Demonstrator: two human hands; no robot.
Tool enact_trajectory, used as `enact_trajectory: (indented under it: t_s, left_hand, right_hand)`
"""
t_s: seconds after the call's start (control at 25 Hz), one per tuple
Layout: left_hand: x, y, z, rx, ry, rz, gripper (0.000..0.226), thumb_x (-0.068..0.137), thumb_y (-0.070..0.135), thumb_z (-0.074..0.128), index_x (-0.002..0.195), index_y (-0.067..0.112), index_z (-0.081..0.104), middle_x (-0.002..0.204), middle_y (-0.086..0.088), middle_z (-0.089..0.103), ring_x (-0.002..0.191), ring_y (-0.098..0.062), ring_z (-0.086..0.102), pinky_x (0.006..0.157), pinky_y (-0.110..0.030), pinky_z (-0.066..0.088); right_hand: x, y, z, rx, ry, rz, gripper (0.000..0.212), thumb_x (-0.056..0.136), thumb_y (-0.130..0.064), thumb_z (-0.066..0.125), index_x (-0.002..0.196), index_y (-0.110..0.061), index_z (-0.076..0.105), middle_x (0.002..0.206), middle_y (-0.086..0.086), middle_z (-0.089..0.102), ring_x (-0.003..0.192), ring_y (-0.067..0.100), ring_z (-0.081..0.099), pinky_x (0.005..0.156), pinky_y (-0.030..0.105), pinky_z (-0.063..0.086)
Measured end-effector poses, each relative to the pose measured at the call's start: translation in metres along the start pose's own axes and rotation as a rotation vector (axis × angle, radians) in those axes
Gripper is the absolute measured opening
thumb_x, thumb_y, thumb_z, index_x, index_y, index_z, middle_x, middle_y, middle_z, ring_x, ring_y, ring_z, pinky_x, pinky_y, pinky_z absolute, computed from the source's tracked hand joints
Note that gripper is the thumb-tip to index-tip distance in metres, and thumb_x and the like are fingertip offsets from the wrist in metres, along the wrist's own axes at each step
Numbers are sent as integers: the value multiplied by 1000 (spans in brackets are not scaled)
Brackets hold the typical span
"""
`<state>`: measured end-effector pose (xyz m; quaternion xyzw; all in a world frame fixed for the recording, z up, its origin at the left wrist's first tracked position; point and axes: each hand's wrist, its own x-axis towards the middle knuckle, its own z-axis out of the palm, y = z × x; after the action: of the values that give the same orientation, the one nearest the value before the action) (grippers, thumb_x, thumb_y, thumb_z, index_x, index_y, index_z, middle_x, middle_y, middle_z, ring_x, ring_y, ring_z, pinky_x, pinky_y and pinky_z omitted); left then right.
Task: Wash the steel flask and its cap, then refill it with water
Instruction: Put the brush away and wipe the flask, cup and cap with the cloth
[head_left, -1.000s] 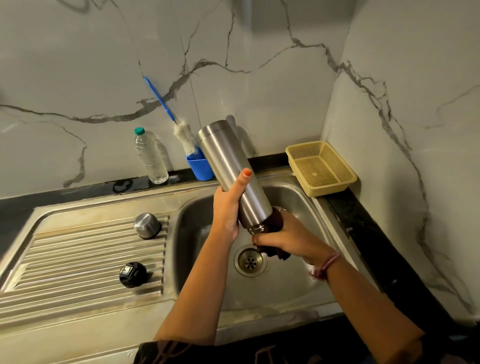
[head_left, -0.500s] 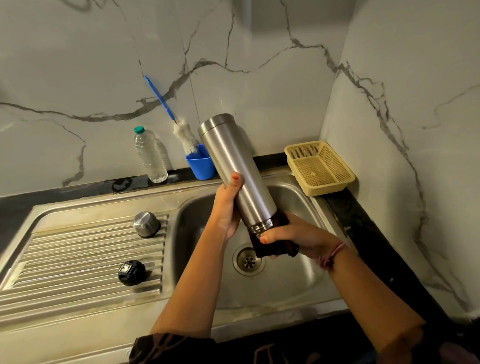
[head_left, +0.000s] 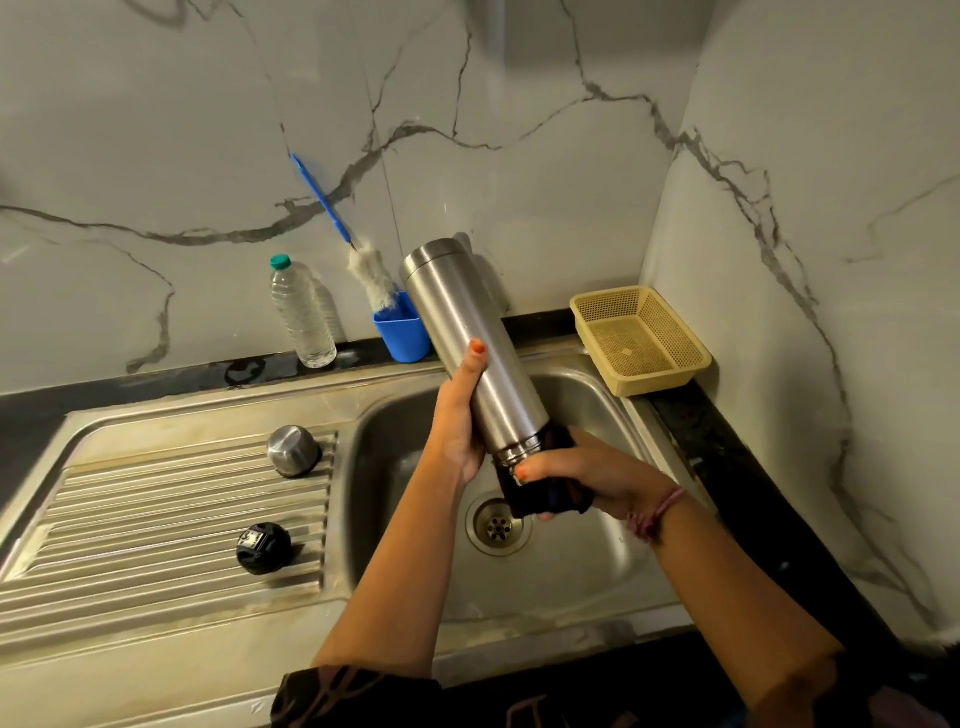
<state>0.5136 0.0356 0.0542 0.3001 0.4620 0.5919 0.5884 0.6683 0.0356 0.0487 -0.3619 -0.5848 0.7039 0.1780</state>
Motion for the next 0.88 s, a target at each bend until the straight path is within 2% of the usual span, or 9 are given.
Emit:
enact_trajectory:
  t_s: [0.08,0.12,0.2,0.28,0.36,0.48,0.56,0.68,0.88]
  left_hand:
    - [2,-1,1,76,72,44,109,31,71,87,120,16,56,102,-8,71,96,-24,70,84,-38,57]
    - [2,0,1,90,80,68,105,33,71,86,118,17,56,103,-8,71,98,-24,70,84,-37,57]
    - [3,1,-2,61,30,83,109,30,73,86,118,17,56,102,-7,71,97,-22,70,87,-38,57]
    - [2,2,-3,-27,-17,41,114,27,73,86,120,15,56,100,-7,71,94,-22,70,87,-40,56]
    - [1,-1,0,-44,17,10,115,25,73,86,119,17,55,99,-8,71,90,-22,70,83,-39,57]
    - [3,-4,1,33,114,47,122,25,75,86,125,14,53,106,-12,70,94,-24,70,83,-39,58]
    - [4,-3,-3,14,73,70,121,27,75,86,125,12,54,104,-10,71,94,-24,70,83,-39,57]
    - [1,0,-3,-105,-19,17,113,26,72,87,119,15,56,91,-4,74,86,-19,72,78,-37,57]
    - [1,-2,1,-76,123,30,90,48,59,86,120,14,56,99,-12,69,89,-24,69,82,-41,57]
  right_hand:
    - [2,1,8,-260,191,-117,33,77,-10,74,107,-9,60,79,8,67,62,14,67,49,21,50]
    - [1,1,9,-265,209,-137,31,78,-7,73,106,-9,59,77,7,67,60,12,66,49,19,49]
    - [-3,2,-2,-15,50,-96,34,80,-6,69,112,-5,59,87,12,67,69,18,67,52,23,52]
    - [-6,1,-8,187,-107,10,51,75,-15,70,121,0,56,99,19,64,79,27,64,55,29,53]
    - [-4,-1,-7,14,-68,24,49,73,-20,74,117,-4,59,95,17,66,77,26,66,55,30,53]
    - [0,-5,4,-388,139,-130,36,75,-17,78,106,-14,61,75,1,68,60,9,66,50,17,49]
    - [-2,-3,-1,-226,57,-109,36,78,-13,74,111,-10,60,77,2,67,63,11,66,51,19,50]
    - [-4,3,-13,143,-136,30,53,75,-15,69,122,2,53,91,14,65,72,23,65,54,29,53]
    - [3,7,10,-309,234,-112,35,72,-14,76,103,-13,59,74,3,67,59,12,66,47,20,47]
